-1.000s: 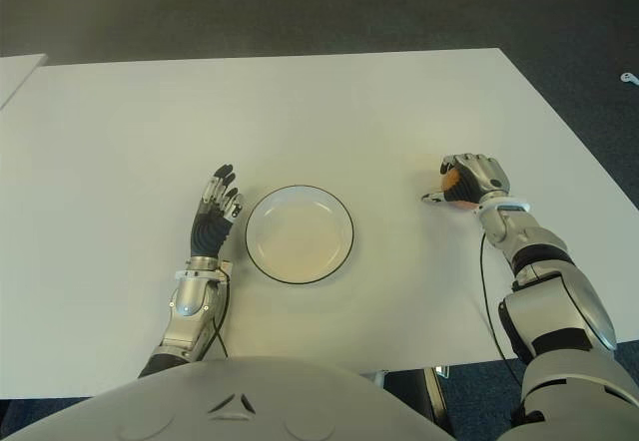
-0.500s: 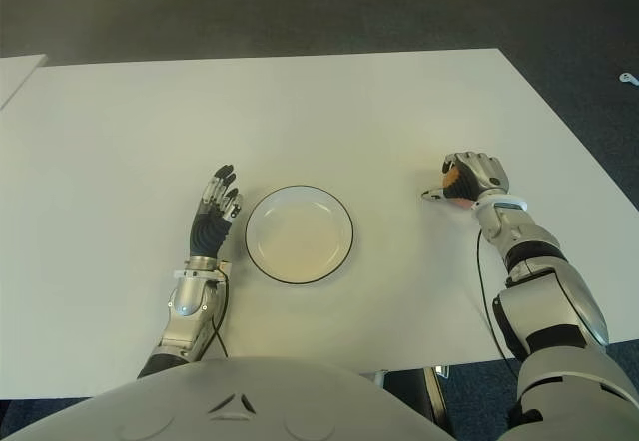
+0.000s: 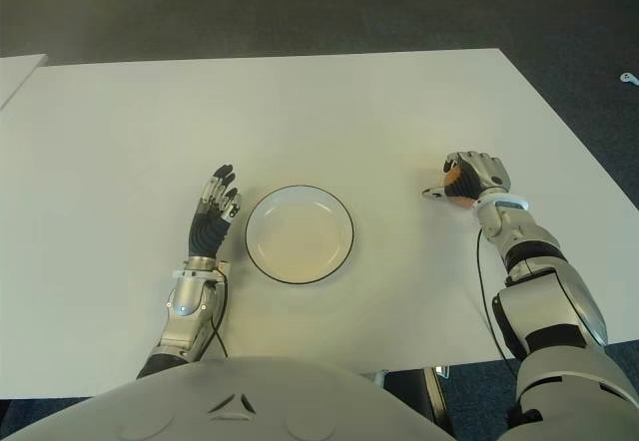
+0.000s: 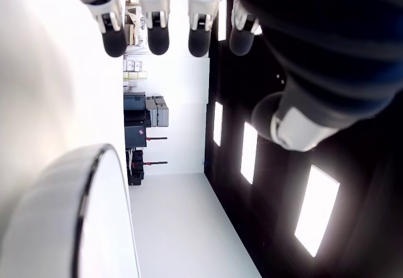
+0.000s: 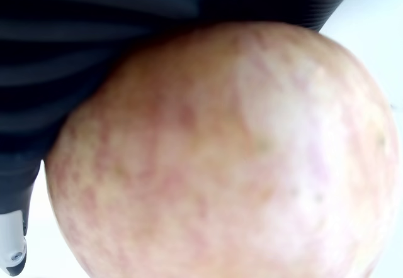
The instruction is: Put the apples into the plate.
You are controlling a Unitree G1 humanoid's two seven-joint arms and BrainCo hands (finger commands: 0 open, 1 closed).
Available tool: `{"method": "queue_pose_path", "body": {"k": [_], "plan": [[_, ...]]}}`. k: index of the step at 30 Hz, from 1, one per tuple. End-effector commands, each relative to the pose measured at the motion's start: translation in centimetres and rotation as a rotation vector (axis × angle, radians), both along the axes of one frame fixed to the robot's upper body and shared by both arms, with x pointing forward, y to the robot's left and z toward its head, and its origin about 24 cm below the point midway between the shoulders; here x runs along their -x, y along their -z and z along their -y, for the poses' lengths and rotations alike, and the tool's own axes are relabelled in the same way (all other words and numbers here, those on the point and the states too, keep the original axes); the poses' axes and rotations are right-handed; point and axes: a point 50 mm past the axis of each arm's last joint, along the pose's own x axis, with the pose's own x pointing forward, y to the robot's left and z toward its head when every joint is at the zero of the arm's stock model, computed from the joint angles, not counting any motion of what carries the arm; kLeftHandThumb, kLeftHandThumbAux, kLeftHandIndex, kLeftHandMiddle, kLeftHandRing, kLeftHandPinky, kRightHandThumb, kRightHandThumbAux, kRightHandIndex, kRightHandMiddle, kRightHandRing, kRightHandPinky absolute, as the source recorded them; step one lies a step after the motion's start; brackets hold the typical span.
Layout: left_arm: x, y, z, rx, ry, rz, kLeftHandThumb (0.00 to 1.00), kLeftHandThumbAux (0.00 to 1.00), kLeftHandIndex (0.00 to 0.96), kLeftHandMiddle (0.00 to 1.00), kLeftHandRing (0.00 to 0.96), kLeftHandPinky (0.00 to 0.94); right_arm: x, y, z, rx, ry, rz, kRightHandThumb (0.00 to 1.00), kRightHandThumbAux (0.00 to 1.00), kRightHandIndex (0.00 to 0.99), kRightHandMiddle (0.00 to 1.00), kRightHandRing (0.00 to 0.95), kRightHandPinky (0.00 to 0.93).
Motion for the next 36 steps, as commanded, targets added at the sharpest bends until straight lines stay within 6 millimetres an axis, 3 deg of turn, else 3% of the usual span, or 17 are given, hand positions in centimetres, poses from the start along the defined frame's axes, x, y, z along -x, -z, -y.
{"method": "queue_pose_path", "body": {"k": [1,16,24,36], "plan": [[3.9,3.5,-1.3,-0.018,-0.053,-0.187,0.000,0.559,0.012,0.012,0.000,0.000,3.2,3.8,0.7,0.014,0.073,-0.195,0.702,0.720,0.438,0.704,0.673,0.629],[3.9,3.5,-1.6,-0.034,-0.055,-0.196,0.000,0.579,0.002,0.002,0.000,0.000,2.8,3.3,1.0,-0.013,0.106,-0.172,0.703,0.720,0.438,0.712,0.680,0.638],[3.9,3.7,-1.7,-0.028,-0.053,-0.217,0.000,0.556,0.000,0.000,0.000,0.000,0.4,-0.1,1.3,-0.049,0.091,-0.047,0.702,0.720,0.438,0.718,0.690,0.657],[3.8,3.5,-1.7,-0.034,-0.039,-0.214,0.000,0.587,0.000,0.000,0.000,0.000,-1.7,-3.2,0.1,-0.132,-0.001,0.119,0.704,0.718,0.439,0.736,0.709,0.689]]}}
